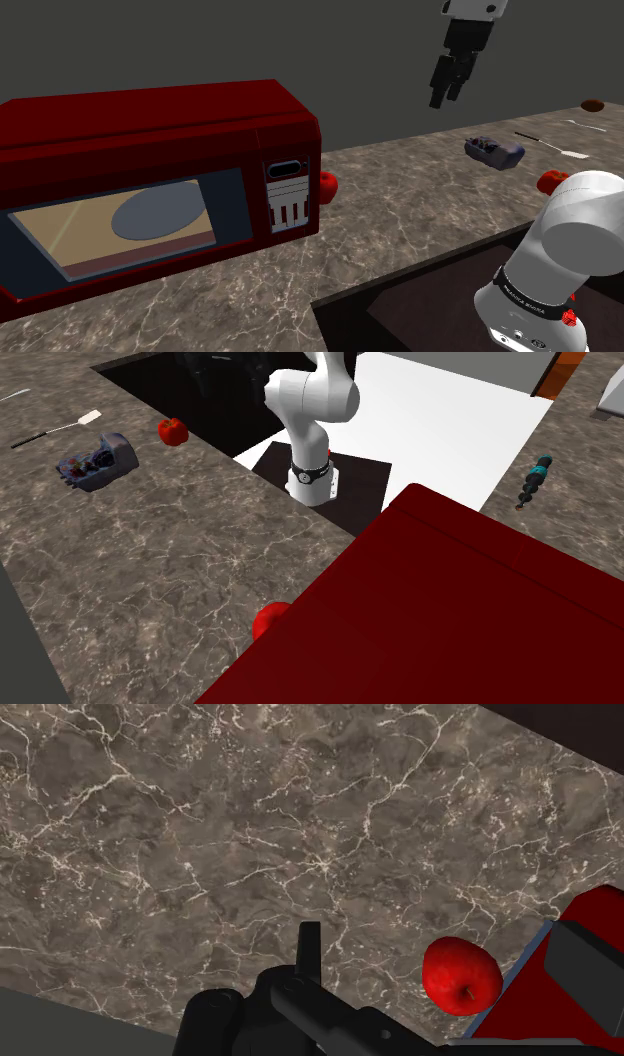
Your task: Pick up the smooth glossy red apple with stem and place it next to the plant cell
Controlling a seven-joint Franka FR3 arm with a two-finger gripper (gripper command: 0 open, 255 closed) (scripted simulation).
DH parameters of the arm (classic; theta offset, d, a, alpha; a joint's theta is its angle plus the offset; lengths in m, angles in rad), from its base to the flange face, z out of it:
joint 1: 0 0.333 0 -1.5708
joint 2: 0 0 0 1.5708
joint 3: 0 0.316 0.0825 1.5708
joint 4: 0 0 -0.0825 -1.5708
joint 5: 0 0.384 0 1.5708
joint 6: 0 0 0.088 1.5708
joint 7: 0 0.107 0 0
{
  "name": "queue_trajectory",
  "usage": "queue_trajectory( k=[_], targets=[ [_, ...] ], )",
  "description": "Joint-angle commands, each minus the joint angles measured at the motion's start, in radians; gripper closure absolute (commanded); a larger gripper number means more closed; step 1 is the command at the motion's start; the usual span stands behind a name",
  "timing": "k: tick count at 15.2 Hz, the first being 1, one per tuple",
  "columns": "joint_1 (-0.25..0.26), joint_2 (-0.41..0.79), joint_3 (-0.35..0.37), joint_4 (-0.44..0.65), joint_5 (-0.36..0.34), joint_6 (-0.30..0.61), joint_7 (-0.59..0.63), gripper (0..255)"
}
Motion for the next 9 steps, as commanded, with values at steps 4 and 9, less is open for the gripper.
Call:
queue_trajectory(
  k=[4, 9],
  targets=[
    [0.011, 0.055, 0.041, -0.03, 0.016, 0.091, 0.043, 0],
    [0.027, 0.173, 0.108, -0.051, 0.032, 0.24, 0.115, 0]
  ],
)
